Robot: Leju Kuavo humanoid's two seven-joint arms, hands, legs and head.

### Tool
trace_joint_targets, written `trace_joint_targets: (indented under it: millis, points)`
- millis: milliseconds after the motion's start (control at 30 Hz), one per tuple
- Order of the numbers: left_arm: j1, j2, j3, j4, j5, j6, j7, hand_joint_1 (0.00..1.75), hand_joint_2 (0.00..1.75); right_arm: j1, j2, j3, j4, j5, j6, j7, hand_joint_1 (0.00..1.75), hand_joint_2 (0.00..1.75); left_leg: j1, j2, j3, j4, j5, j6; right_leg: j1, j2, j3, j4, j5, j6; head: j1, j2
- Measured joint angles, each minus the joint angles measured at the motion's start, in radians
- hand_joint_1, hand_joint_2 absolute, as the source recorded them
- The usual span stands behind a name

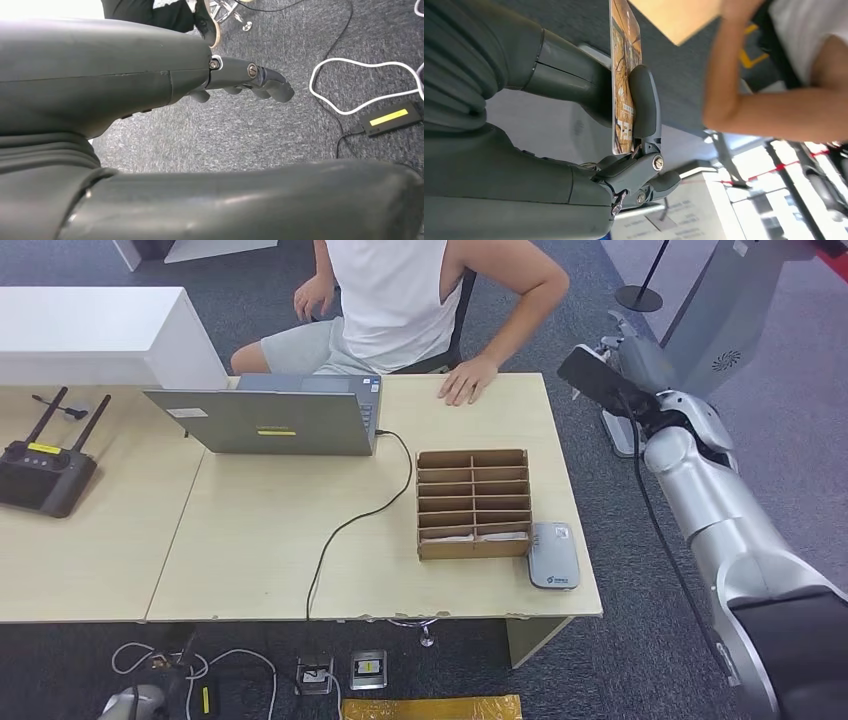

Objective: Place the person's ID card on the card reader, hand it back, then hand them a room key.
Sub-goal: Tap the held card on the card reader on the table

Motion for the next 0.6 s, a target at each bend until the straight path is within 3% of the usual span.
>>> trace_joint_targets:
  millis: [300, 600]
  points:
    - [0.001, 0.003, -0.008, 0.0, -0.001, 0.002, -0.002, 0.0, 0.0, 0.183, -0.078, -0.027, -0.076, 0.014, 0.033, 0.071, 1.75, 1.75, 0.0, 0.001, 0.0, 0.0, -0.001, 0.0, 0.0, 0.002, 0.0, 0.0, 0.0, 0.0, 0.0, 0.0]
    - [0.0, 0.003, -0.019, 0.0, 0.002, 0.004, -0.002, 0.0, 0.0, 0.269, -0.083, -0.027, -0.104, 0.042, 0.033, 0.083, 1.75, 1.75, 0.001, 0.002, 0.0, 0.0, -0.001, 0.0, 0.001, 0.002, 0.0, 0.0, 0.0, 0.0, 0.0, 0.0]
